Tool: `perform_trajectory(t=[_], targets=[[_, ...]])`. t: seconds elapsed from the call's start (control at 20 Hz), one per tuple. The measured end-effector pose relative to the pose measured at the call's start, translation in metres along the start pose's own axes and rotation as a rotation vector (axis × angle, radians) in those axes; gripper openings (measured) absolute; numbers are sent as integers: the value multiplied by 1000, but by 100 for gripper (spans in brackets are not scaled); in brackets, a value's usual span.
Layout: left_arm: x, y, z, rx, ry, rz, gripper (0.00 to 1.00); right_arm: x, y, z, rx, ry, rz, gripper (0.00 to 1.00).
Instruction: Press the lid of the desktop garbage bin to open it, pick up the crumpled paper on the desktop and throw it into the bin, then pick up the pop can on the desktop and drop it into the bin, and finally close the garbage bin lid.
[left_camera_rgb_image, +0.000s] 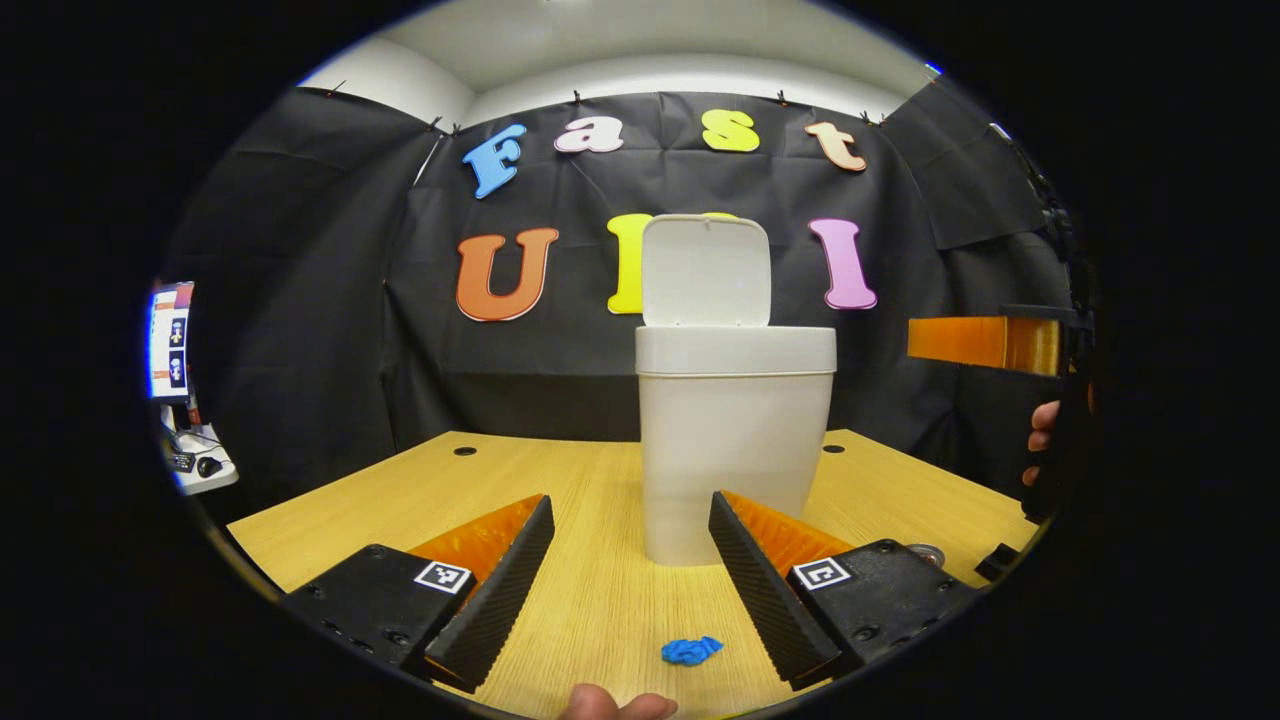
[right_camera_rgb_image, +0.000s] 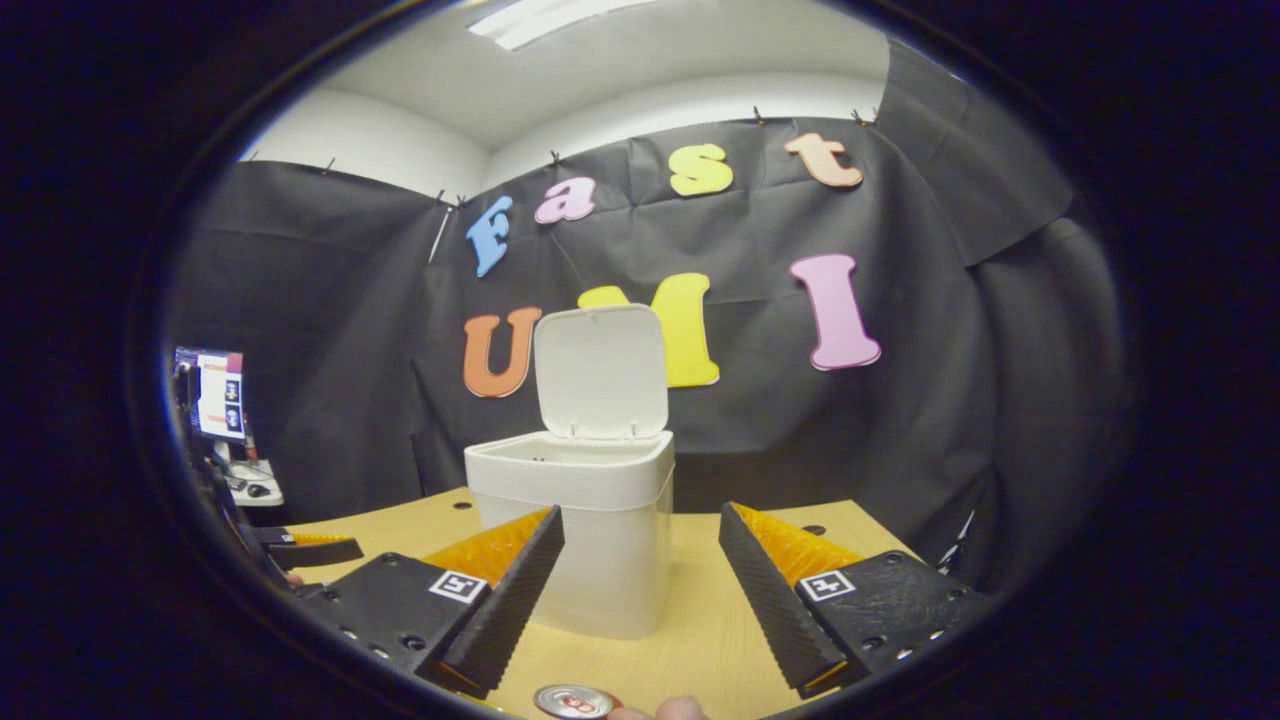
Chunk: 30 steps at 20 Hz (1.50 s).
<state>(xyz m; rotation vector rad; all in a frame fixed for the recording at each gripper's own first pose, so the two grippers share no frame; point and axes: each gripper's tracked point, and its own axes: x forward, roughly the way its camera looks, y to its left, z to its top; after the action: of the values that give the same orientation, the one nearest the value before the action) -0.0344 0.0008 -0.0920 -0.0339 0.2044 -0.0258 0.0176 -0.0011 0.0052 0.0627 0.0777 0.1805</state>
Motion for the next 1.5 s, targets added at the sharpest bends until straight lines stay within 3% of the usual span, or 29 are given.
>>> perform_trajectory(t=[0.3, 0.5, 1.1, 1.15, 1.45, 1.5], targets=[[-15, -12, -66, 8, 156, -44, 100, -27, -14, -51, -36, 27, -37, 97], [-22, -19, -102, -21, 249, -54, 100, -44, -15, -77, 6, 55, -33, 96], [-14, -24, -154, -30, 394, -50, 100, -52, -27, -89, 0, 44, -57, 98], [-15, -25, -157, -36, 405, -60, 98, -53, -24, -91, -3, 48, -52, 97], [-12, -24, -158, -27, 381, -58, 65, -60, -8, -99, -3, 63, -34, 97], [-13, -24, -157, -42, 380, -57, 51, -61, -6, -100, 3, 63, -37, 97]])
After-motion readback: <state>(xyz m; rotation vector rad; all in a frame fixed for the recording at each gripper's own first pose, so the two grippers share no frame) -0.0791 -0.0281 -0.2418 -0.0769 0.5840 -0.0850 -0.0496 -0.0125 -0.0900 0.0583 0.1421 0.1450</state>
